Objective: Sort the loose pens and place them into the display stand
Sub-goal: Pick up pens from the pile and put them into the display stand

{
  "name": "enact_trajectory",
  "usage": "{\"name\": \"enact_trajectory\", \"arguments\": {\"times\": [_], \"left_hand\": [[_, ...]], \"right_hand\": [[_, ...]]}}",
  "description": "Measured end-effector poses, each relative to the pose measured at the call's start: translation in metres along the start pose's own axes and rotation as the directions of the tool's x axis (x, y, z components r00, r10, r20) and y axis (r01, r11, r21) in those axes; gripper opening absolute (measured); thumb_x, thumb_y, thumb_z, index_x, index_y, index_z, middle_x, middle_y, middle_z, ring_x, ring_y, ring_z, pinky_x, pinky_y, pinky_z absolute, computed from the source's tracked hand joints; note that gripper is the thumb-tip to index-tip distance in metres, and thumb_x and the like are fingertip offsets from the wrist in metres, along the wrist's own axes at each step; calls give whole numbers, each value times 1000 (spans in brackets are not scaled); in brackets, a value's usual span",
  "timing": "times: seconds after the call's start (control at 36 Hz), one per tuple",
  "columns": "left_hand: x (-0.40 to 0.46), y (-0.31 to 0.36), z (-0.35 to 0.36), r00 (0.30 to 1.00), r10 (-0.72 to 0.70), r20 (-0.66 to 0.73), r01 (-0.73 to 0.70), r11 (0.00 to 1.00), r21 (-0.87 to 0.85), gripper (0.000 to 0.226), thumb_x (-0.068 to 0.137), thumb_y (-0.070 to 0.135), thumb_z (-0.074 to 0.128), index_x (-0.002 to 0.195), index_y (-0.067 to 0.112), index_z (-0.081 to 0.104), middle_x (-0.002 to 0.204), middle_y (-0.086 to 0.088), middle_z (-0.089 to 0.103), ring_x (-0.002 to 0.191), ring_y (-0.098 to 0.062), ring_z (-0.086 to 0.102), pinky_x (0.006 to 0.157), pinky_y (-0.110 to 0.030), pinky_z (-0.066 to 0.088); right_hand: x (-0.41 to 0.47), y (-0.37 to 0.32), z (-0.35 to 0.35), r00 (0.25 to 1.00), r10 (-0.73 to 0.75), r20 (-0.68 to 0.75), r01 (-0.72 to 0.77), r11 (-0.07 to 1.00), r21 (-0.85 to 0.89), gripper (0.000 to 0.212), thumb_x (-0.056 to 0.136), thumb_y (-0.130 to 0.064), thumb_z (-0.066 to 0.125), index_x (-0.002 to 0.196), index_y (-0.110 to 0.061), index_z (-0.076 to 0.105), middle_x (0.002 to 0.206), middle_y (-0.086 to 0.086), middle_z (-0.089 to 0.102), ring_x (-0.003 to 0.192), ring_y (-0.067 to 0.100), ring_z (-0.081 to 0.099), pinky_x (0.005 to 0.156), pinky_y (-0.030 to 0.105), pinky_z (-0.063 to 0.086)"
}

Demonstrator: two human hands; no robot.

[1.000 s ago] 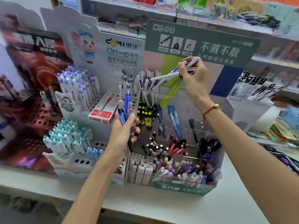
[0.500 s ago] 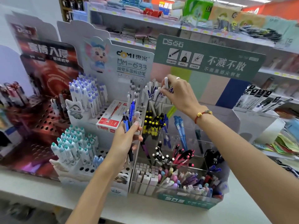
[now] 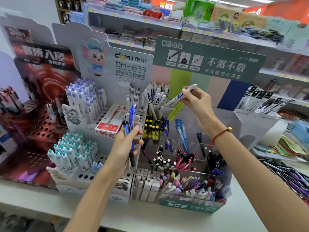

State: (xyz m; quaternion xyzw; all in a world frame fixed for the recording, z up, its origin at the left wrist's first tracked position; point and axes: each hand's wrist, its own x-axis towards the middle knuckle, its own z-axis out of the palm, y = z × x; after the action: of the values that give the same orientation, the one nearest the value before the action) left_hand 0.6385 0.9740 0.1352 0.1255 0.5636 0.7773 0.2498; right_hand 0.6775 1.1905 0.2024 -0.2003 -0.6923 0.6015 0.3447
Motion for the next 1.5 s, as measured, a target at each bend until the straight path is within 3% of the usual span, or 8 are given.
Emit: {"name": "enact_trajectory", "arguments": {"times": [0.28, 0.44, 0.58, 0.89, 1.03, 1.22, 1.36, 1.5], "left_hand": [[-3, -5, 5, 999, -27, -25, 27, 999, 21, 19, 98, 20, 50, 117, 17, 55, 86, -1, 60, 55, -5, 54, 38, -16, 36], [-4, 2, 6, 995, -64, 72, 68, 996, -65, 17, 97, 19, 50, 112, 17, 58, 73, 3, 52, 49, -4, 45, 35, -15, 31], [-6, 3, 2, 995, -45, 86, 55, 991, -120, 27, 99, 24, 46, 120, 12, 57, 66, 5, 46, 46, -3, 41, 34, -14, 31], [-14, -5, -3, 993, -44, 107, 51, 997, -58, 27, 99, 25, 45, 118, 13, 59, 59, 7, 45, 43, -5, 39, 40, -20, 38], [-17, -3, -6, 985, -21, 169, 24, 1000, -16, 30, 98, 33, 43, 120, 18, 58, 59, 8, 41, 45, -5, 36, 42, -20, 37], [-21, -9, -12, 967, -49, 251, 37, 998, 53, 31, 86, 39, 52, 114, 29, 61, 62, 9, 37, 48, -6, 33, 45, -20, 35], [-21, -22, -3, 943, -97, 317, 8, 962, 272, 14, 94, 30, 55, 107, 32, 60, 57, 14, 38, 45, -2, 32, 49, -20, 28], [-20, -38, 7, 895, -216, 391, 47, 916, 399, 14, 97, 29, 51, 109, 27, 58, 58, 15, 40, 46, 0, 34, 43, -12, 28]], "right_hand": [[12, 6, 31, 906, -398, 144, 395, 674, -624, 20, 73, -9, 79, 83, -8, 62, 87, 5, 65, 81, 20, 63, 71, 22, 53], [1, -9, 14, 959, -285, 0, 274, 921, -275, 12, 92, -12, 62, 101, -4, 64, 89, 1, 64, 75, 14, 67, 72, 22, 57], [-9, -9, -5, 837, -485, -253, 445, 873, -198, 20, 93, -6, 60, 109, -12, 50, 86, -2, 62, 76, 13, 68, 68, 25, 59], [13, 5, 39, 885, -435, 165, 442, 677, -588, 20, 99, -13, 50, 117, -5, 49, 79, 9, 64, 70, 26, 65, 65, 46, 56], [12, 16, 47, 889, -331, 315, 423, 336, -841, 37, 104, -31, 35, 125, -13, 59, 128, 11, 58, 122, 30, 42, 97, 45, 41], [-40, 19, 48, 796, -584, 161, 517, 515, -684, 42, 98, -40, 41, 127, -14, 56, 117, 4, 53, 102, 18, 51, 83, 30, 47], [-92, 29, 43, 946, 153, 287, -29, 918, -396, 77, 69, -79, 56, 111, -15, 56, 100, 7, 64, 89, 17, 61, 76, 34, 49], [-98, 43, 11, 911, 235, 339, -190, 968, -161, 13, 96, -18, 56, 93, -7, 52, 53, -7, 51, 38, 2, 42, 39, 13, 34]]}}
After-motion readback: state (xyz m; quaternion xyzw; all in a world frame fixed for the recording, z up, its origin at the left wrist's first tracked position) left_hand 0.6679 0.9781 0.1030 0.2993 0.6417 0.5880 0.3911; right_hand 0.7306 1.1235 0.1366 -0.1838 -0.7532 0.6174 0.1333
